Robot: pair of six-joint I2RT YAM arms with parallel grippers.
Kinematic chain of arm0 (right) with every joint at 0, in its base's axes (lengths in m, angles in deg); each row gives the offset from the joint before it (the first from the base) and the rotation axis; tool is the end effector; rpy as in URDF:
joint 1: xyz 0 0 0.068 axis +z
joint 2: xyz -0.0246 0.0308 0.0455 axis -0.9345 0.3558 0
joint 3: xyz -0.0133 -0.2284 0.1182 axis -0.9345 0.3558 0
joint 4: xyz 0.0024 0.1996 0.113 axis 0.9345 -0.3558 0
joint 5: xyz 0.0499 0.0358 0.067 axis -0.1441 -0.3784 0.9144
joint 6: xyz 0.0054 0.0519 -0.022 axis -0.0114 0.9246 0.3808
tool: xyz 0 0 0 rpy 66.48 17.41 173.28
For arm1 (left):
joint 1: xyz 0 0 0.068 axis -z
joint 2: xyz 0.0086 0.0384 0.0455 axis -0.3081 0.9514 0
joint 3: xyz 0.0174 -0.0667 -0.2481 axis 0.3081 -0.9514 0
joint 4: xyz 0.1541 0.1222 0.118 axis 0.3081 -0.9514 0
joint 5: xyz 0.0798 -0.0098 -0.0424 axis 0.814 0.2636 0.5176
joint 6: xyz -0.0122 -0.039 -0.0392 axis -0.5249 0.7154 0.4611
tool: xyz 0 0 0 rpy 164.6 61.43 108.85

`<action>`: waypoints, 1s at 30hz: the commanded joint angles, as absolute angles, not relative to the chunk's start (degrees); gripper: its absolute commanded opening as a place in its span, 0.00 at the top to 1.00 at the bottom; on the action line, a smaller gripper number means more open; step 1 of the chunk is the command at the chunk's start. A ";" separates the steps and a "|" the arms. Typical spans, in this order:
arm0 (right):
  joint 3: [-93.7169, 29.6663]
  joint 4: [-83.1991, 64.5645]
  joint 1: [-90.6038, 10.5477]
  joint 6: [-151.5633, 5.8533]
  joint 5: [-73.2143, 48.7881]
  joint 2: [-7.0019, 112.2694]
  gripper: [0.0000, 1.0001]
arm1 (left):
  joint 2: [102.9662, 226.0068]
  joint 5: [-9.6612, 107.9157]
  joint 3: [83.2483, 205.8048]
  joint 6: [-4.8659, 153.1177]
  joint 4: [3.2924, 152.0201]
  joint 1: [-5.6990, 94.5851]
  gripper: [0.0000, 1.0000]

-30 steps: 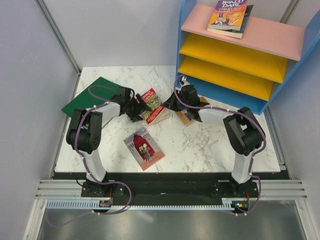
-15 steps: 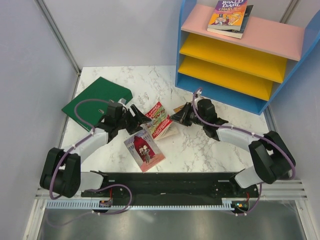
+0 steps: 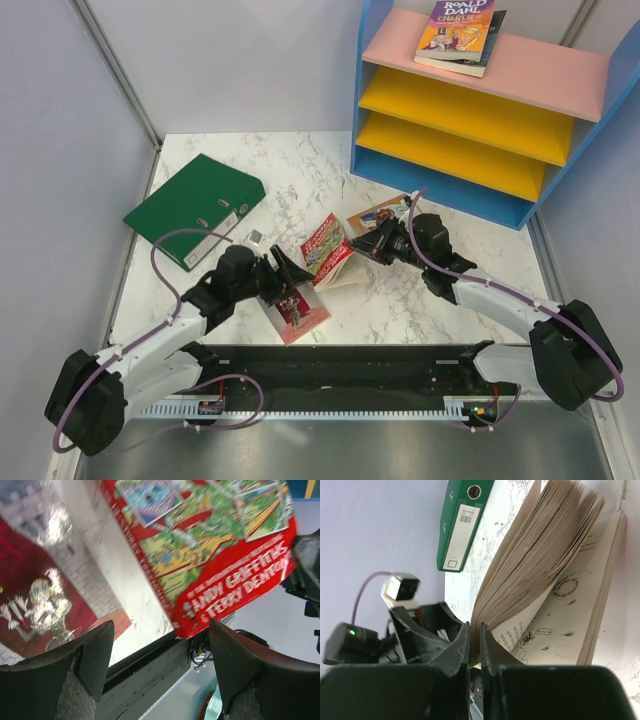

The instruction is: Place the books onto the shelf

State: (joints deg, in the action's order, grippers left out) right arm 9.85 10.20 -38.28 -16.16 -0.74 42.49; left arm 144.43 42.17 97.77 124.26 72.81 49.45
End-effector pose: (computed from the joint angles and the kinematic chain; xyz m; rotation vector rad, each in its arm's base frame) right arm 0.2068 0.1387 0.2338 0.3492 2.1146 1.3720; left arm 0.1528 -0.1059 0.2040 -0.4520 2.3407 -1.1627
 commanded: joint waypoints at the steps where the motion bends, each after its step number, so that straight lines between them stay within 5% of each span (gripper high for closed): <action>1: 9.60 14.40 -36.90 -13.49 -1.92 41.34 0.96 | 139.45 48.51 88.63 135.03 78.42 52.04 0.17; 30: 12.85 17.03 -33.47 -8.13 -1.93 39.14 0.95 | 153.59 53.96 86.77 141.65 107.19 57.58 0.14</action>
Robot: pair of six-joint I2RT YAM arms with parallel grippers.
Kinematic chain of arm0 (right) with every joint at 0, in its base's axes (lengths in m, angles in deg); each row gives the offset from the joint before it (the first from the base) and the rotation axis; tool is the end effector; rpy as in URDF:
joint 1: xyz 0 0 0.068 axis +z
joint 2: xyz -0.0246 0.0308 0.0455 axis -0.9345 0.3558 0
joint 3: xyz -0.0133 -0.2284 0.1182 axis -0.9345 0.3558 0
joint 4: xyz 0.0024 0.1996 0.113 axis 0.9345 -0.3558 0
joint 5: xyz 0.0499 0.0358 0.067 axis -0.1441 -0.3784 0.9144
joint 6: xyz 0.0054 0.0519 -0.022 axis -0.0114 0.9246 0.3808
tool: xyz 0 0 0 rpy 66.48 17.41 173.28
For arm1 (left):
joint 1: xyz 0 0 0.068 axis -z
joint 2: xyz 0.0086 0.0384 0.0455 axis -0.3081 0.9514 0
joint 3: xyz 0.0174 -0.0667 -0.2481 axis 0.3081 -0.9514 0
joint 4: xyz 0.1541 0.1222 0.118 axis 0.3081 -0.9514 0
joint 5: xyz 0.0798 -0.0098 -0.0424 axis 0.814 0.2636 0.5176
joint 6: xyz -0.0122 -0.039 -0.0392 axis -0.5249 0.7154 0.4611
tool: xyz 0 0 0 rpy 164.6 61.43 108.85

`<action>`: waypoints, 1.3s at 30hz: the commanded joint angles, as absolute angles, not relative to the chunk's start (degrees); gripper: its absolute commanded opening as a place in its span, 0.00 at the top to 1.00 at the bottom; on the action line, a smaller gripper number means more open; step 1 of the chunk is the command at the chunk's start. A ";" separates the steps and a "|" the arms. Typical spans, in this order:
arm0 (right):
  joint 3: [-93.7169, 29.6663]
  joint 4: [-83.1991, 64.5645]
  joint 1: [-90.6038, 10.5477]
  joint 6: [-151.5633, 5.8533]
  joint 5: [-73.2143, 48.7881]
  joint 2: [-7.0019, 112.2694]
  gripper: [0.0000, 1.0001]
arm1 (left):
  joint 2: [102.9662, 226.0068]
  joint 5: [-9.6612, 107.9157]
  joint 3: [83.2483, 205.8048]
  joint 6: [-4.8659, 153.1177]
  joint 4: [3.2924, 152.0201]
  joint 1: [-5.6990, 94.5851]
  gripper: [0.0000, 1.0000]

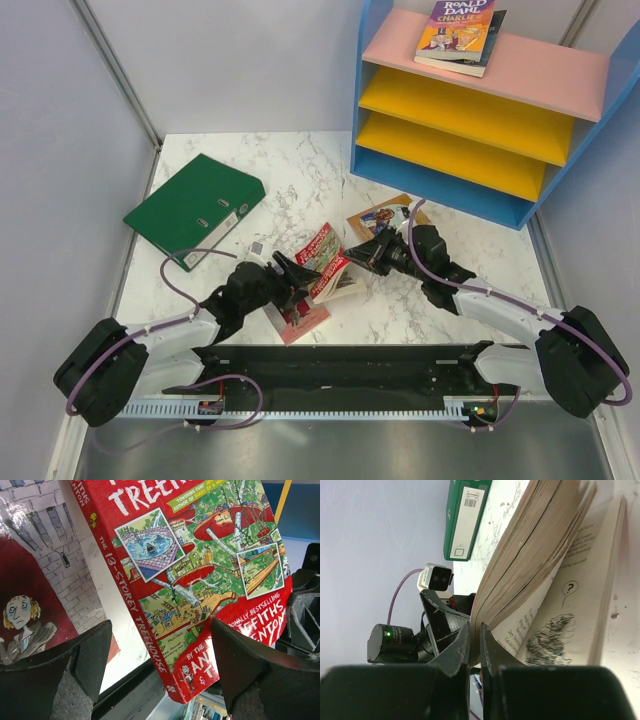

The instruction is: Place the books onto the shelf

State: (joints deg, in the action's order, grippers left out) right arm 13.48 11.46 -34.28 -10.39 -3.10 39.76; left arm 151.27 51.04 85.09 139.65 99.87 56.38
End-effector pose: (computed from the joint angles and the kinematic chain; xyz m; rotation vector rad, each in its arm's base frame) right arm 0.1879 0.1449 0.2270 0.4179 2.1329 1.4365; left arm 0.1454 -0.1211 0.1639 -0.6848 2.1963 -1.3038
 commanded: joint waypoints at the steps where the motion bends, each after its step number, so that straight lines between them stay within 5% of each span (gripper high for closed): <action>1: 12.85 16.86 -33.38 -8.13 -1.92 38.97 0.94 | 154.03 54.57 86.86 141.82 107.72 57.93 0.14; 12: 17.15 12.38 -29.26 -7.16 -3.85 34.84 0.94 | 154.73 62.57 85.01 144.64 113.26 58.55 0.20; 20: 23.91 8.24 -26.53 -8.13 -4.48 35.53 0.94 | 160.00 57.92 88.70 140.34 117.03 58.55 0.28; 23: 24.36 8.15 -25.83 -8.65 -3.68 37.38 0.94 | 165.51 53.36 91.60 138.67 120.10 58.55 0.39; 26: 23.40 7.54 -25.39 -9.88 -3.51 39.14 0.94 | 171.41 48.96 94.41 138.40 123.43 58.55 0.59; 29: 21.91 4.82 -25.21 -11.64 -4.90 39.41 0.90 | 175.38 45.18 96.43 139.09 126.43 58.55 0.95; 31: 20.94 0.09 -25.21 -13.21 -6.66 38.62 0.81 | 177.41 43.77 97.14 139.71 127.23 58.55 0.98; 34: 19.97 -6.69 -25.21 -14.28 -11.40 35.02 0.48 | 176.54 43.59 97.49 138.93 125.75 58.55 0.98; 39: 21.98 -12.49 -25.30 -13.32 -19.13 24.39 0.20 | 170.13 46.30 100.04 134.10 113.98 58.20 0.98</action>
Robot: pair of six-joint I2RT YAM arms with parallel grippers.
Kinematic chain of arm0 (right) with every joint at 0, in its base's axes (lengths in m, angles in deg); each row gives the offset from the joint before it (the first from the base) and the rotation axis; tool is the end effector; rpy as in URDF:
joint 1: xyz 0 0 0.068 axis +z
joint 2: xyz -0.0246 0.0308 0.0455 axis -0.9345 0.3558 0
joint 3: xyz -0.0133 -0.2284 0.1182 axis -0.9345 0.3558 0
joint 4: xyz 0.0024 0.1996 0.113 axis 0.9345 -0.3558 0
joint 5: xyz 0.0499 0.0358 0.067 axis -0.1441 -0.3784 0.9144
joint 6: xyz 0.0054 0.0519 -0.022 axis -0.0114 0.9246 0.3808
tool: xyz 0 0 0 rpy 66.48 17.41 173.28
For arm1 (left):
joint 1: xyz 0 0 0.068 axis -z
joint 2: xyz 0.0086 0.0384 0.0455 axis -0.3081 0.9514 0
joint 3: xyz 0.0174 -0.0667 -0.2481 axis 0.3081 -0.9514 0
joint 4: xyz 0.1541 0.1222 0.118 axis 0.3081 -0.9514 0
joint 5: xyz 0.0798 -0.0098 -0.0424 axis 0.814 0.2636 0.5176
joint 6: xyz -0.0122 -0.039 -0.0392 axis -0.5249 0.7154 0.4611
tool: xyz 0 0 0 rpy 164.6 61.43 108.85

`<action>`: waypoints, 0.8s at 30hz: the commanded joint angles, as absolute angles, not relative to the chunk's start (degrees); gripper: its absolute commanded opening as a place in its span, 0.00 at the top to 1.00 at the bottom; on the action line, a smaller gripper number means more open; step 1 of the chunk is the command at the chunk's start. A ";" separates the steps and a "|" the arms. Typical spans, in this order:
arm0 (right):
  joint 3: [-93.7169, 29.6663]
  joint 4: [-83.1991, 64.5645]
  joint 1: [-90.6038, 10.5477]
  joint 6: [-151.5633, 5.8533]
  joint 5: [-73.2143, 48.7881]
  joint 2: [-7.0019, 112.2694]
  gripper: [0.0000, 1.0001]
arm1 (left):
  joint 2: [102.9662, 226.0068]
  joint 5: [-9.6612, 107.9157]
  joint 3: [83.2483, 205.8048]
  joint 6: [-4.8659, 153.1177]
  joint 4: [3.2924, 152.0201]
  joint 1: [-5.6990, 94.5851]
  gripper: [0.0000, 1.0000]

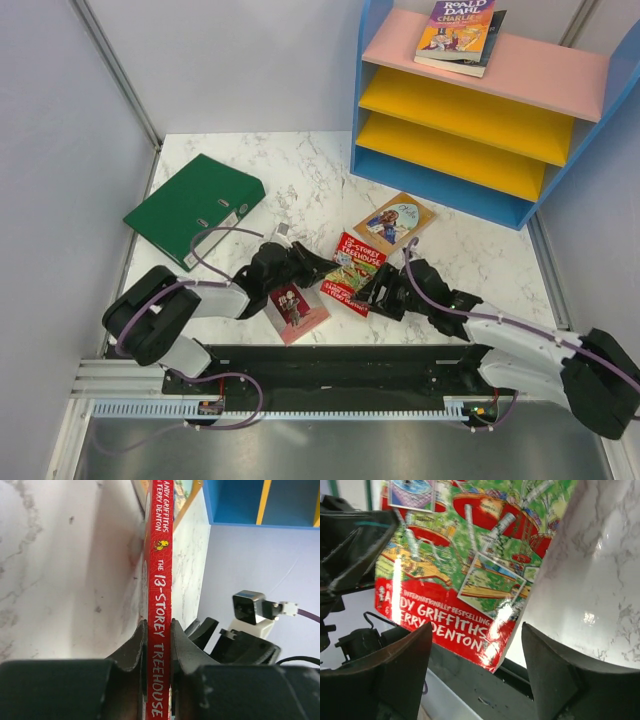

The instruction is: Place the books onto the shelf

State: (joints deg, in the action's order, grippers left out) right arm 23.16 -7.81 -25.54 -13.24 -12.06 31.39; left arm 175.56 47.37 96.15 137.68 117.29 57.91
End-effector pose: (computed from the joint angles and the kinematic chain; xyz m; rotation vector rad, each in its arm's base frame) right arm 0.1300 0.1312 0.1705 0.4162 2.4805 1.0921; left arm 0.1949 -0.1724 0.1613 -0.5489 2.1795 -1.4080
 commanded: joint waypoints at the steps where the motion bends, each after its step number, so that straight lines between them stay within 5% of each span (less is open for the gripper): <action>1: 22.25 -13.02 -25.30 -12.88 -19.50 22.72 0.16 | 167.85 46.92 101.00 132.78 109.96 58.02 0.98; 13: 24.27 -12.68 -25.39 -9.89 -28.03 7.15 0.02 | 157.02 47.81 103.90 133.56 103.50 53.54 0.98; 24: 23.22 3.40 -25.30 -7.34 -20.91 18.92 0.02 | 155.70 47.37 104.09 136.99 107.90 53.54 0.98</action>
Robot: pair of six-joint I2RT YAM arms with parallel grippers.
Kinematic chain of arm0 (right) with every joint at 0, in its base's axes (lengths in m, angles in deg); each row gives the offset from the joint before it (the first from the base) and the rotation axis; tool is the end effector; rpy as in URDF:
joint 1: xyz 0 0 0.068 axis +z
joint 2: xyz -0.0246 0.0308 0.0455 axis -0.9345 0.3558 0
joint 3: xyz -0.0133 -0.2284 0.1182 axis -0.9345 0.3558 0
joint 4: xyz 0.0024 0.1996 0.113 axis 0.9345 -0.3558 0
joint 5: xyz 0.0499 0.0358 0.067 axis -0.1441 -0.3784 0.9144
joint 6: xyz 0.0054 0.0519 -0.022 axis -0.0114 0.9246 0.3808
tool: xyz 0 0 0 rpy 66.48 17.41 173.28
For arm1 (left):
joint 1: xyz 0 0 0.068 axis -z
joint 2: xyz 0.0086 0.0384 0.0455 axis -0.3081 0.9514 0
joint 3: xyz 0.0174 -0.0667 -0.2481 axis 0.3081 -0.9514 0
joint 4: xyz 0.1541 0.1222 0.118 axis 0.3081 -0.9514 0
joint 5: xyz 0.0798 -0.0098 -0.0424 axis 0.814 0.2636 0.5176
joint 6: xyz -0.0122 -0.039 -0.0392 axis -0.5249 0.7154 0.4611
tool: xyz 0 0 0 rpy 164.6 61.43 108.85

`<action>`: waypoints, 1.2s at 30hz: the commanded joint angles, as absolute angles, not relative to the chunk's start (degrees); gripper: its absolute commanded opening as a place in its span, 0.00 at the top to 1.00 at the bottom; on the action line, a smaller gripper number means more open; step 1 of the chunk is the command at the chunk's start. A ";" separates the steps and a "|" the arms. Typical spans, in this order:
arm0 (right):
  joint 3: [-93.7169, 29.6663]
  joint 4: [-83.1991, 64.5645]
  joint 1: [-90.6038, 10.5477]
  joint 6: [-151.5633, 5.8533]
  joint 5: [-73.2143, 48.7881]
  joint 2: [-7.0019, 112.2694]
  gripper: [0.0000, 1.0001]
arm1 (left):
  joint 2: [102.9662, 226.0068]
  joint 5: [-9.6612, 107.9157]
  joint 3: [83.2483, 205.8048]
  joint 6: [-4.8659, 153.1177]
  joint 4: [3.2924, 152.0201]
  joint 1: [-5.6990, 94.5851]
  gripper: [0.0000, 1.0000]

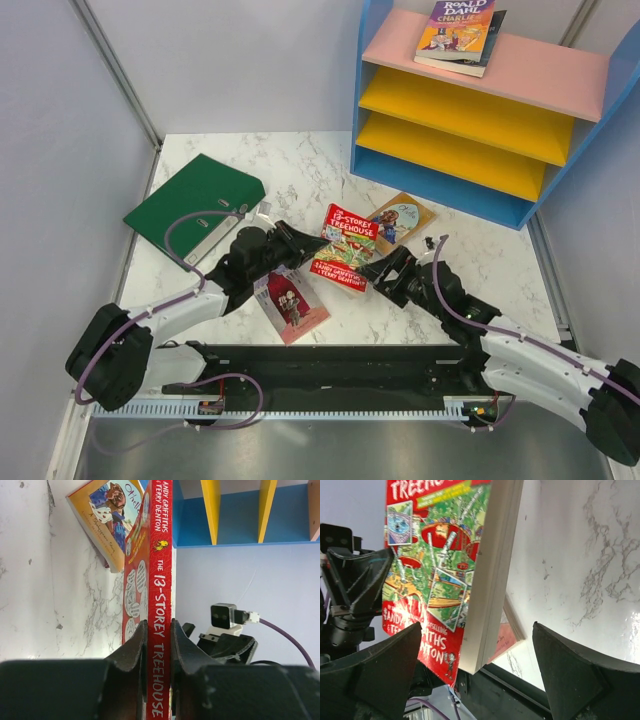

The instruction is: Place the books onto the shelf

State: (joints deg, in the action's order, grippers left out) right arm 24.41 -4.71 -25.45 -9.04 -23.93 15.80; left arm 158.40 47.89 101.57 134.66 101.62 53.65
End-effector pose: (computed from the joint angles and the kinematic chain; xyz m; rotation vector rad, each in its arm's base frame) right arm 0.1206 0.1114 0.2113 0.5525 2.0817 1.2010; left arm 0.1923 -0.1464 0.2285 -0.5207 2.0143 -1.4116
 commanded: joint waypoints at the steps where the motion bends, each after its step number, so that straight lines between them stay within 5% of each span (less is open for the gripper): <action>1: 23.04 3.93 -25.21 -7.25 -20.73 19.27 0.02 | 155.35 47.54 103.82 137.86 109.38 53.54 0.98; 17: 26.21 19.40 -24.60 -3.12 -17.74 24.64 0.03 | 155.79 49.04 102.86 140.77 113.17 53.54 0.98; 27: 26.65 17.82 -24.07 -1.97 -19.42 18.93 0.62 | 156.41 49.30 103.03 139.72 112.20 53.10 0.98; 36: 23.58 14.66 -24.07 -3.55 -19.24 16.90 0.83 | 156.40 50.71 103.47 138.13 109.66 52.75 0.98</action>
